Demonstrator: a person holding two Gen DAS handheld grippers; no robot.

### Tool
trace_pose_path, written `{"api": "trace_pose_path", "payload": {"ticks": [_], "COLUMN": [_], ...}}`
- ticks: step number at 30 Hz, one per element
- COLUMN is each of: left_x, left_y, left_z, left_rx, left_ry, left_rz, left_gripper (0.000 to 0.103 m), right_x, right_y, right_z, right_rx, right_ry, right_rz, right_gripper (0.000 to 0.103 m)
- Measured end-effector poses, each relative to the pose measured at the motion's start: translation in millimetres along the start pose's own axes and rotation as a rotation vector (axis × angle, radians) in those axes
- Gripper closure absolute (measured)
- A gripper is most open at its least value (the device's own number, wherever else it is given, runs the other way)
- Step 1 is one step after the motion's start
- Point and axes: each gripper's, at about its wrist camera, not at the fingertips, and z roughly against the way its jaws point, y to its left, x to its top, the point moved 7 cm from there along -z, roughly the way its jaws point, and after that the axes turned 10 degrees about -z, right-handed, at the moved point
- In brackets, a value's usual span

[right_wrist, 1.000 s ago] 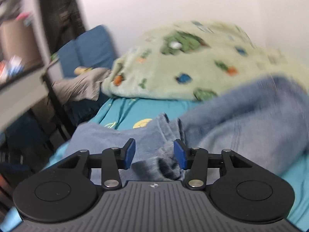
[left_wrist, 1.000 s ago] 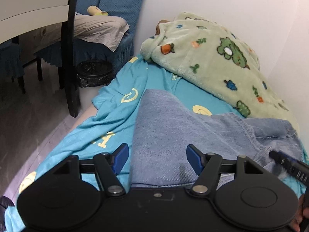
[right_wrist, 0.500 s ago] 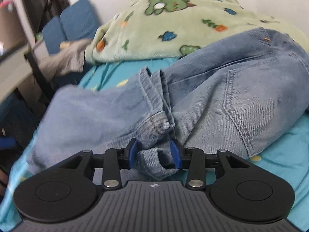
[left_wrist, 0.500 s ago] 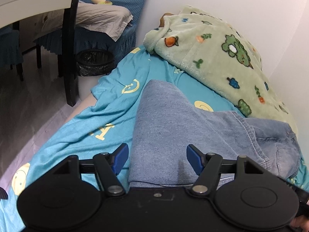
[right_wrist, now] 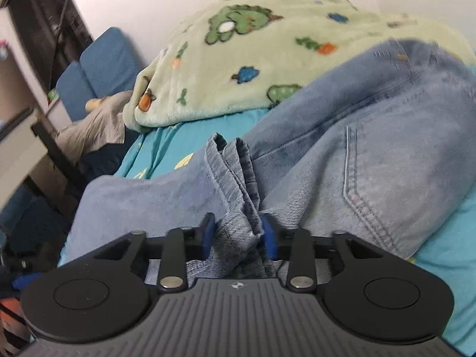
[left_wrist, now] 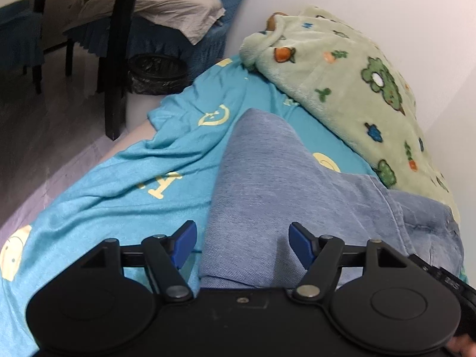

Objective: Fold clothes

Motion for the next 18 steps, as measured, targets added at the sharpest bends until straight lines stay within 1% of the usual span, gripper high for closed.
{"api": "trace_pose_path", "payload": {"ticks": [2, 4, 6, 7, 8, 9, 10, 12, 15, 17, 18], "left_x": [0, 0, 1, 0, 0, -1, -2, -5, -9, -12, -13], "left_y": [2, 4, 3, 1, -1, -3, -5, -8, -12, -12, -11], "left_z": [-1, -1, 1, 0, -1, -4, -7, -11, -14, -16, -16], "left_rx": [-0.003, -0.004, 0.001, 0.014, 0.02, 0.012, 0.002, -0.016, 0.012, 0.023, 0.021], "left_ry": [-0.002, -0.009, -0.03, -0.046, -0.054, -0.047, -0.04, -0.033, -0.029, -0.024, -0.023], "left_rz": [0.017, 0.024, -0.004, -0.033, -0.058, -0.071, -0.08, -0.082, -0.134, -0.149, -0.148], "left_gripper": [0.038, 0.038, 0.036, 0.033, 0.033, 0.033, 0.033, 0.033, 0.033, 0.033, 0.033], "right_x": [4, 8, 12, 15, 18, 21, 22, 18, -4, -14, -12], "right_y": [7, 15, 22, 27, 33, 39, 39, 27, -3, -25, -30], "right_z": [8, 16, 25, 31, 37, 44, 46, 43, 19, 9, 9], "right_rx": [0.019, 0.038, 0.057, 0.063, 0.069, 0.074, 0.07, 0.029, -0.079, -0.081, -0.062], "right_ry": [-0.022, -0.045, -0.067, -0.079, -0.091, -0.103, -0.092, -0.031, 0.117, 0.204, 0.215], "right_rz": [0.016, 0.032, 0.049, 0.069, 0.091, 0.114, 0.106, 0.063, 0.027, -0.094, -0.145], "right_gripper": [0.084, 0.085, 0.085, 0.085, 0.085, 0.085, 0.085, 0.085, 0.085, 0.084, 0.083]}}
